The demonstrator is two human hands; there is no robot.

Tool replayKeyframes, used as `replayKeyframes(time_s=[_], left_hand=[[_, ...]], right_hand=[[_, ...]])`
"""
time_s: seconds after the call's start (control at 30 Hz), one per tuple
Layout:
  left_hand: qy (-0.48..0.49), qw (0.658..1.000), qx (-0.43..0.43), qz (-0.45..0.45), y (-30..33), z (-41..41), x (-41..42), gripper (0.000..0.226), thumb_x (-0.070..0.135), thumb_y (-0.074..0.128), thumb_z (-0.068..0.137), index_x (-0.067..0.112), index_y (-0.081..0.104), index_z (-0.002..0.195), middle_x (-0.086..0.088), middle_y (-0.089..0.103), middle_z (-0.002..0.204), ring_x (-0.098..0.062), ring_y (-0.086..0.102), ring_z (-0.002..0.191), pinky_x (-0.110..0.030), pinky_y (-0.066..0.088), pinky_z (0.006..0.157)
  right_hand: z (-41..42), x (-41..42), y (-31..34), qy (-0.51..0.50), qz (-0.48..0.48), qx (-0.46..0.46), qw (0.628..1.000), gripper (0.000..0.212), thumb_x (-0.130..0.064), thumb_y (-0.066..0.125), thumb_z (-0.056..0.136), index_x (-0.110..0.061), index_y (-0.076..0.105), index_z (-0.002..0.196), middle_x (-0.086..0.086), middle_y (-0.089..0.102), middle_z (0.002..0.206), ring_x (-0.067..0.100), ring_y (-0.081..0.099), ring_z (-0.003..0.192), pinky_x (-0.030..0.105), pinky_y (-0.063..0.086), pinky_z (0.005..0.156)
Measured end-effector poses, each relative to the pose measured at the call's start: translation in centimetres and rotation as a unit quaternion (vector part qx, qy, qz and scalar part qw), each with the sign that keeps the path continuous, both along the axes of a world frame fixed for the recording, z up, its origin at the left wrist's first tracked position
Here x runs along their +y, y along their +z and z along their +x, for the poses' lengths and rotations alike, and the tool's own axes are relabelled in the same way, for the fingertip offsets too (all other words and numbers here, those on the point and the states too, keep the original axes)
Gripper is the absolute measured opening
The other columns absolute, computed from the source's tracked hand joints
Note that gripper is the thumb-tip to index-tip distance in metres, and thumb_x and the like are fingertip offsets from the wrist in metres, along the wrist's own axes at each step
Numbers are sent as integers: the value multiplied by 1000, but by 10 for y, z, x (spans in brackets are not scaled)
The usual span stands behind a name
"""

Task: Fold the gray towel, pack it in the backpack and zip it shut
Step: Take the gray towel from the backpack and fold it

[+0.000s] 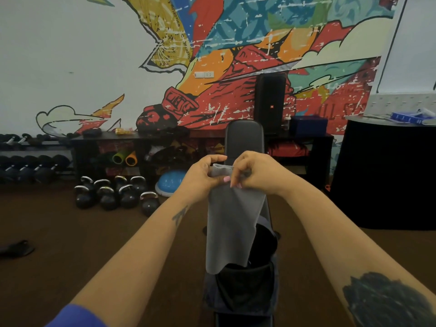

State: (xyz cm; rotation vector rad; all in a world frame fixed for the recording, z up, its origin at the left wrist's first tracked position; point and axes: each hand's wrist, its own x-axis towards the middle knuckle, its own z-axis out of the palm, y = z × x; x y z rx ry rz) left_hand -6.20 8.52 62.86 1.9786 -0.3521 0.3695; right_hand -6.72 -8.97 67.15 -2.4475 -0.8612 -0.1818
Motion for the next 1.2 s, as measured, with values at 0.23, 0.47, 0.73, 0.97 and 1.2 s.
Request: replayKeyframes(time_s=[0.23,0.47,0.73,0.97,1.2], left_hand=[[6,991,46,-125,-21,-2,6,32,27,66,83,20,56,113,-5,64,114,-19,61,105,-34,53,86],[-42,971,115,-206,-58,-19,5,22,8,65,84,14,65,105,5,74,94,-6,71,84,-19,55,65],[-10,974,75,-215,-55,-15,6,11,11,71,79,16,69,89,3,75,84,-12,71,82,-25,57,72],[-36,979,91,-176,-51,-14,10,19,11,73,76,18,66,92,4,72,92,-8,69,84,-23,57,73],[-77,973,202,-80,-75,-11,13,27,15,77,75,21,70,100,-1,74,103,-18,70,98,-38,57,86]], right_hand=[[0,13,12,-21,-96,7,995,36,1,59,84,-29,74,96,-2,65,121,19,58,111,36,48,97],[-8,18,31,17,-137,25,990,54,13,41,84,-26,73,104,0,58,133,19,52,118,23,41,87],[-2,19,26,-17,-147,50,988,19,-9,67,79,-28,69,80,-8,62,97,13,58,92,22,46,71],[0,16,29,-28,-129,35,991,47,14,48,80,-26,72,73,-1,64,117,17,56,107,27,46,81],[-2,17,51,-25,-79,0,997,48,11,46,87,-25,74,102,-1,58,131,19,53,117,23,40,83]])
